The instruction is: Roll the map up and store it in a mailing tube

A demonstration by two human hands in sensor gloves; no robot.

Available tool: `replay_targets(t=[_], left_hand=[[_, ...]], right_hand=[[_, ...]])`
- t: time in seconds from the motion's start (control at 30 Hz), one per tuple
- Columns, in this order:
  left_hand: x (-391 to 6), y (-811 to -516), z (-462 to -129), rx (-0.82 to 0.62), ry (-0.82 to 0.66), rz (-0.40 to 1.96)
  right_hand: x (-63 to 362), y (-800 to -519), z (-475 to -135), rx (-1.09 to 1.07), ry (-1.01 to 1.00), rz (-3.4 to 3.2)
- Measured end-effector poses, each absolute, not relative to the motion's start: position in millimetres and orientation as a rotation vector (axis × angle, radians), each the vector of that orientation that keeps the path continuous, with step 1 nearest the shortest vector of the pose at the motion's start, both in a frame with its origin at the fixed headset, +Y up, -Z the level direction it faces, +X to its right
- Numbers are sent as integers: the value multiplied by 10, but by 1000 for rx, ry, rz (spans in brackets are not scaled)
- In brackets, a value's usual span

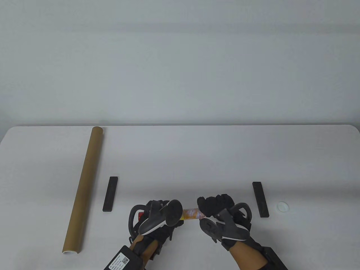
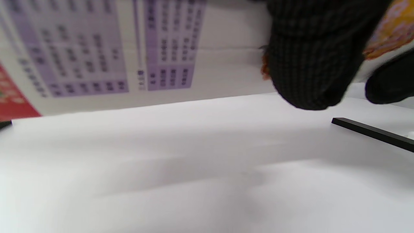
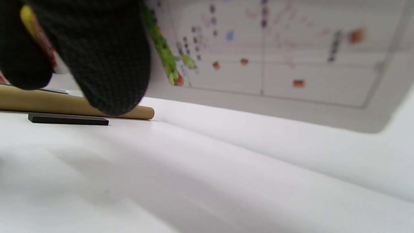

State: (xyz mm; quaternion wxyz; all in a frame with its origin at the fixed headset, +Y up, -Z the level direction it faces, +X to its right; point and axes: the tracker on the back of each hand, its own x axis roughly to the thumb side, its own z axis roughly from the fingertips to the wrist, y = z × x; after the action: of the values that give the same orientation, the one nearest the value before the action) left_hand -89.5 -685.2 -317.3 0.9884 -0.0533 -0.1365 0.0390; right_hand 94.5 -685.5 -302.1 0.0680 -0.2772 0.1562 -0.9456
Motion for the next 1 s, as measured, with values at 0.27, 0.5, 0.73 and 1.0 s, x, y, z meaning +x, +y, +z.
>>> replay_targets(t=[0.27, 0.5, 0.73, 1.0], left_hand=[[-857, -6862, -3124, -21, -295, 24], [-753, -6784, -2989, 229, -329, -159], [-795, -6774, -3047, 138, -322, -94], [-887, -6815, -3140, -58, -299, 71]], right_hand=[[965, -6865, -3074, -843, 372, -2901], [1051, -6875, -3144, -849, 238, -3072], [1005, -6859, -3080, -847, 371, -2971], [932, -6807, -3001, -844, 482, -2842]])
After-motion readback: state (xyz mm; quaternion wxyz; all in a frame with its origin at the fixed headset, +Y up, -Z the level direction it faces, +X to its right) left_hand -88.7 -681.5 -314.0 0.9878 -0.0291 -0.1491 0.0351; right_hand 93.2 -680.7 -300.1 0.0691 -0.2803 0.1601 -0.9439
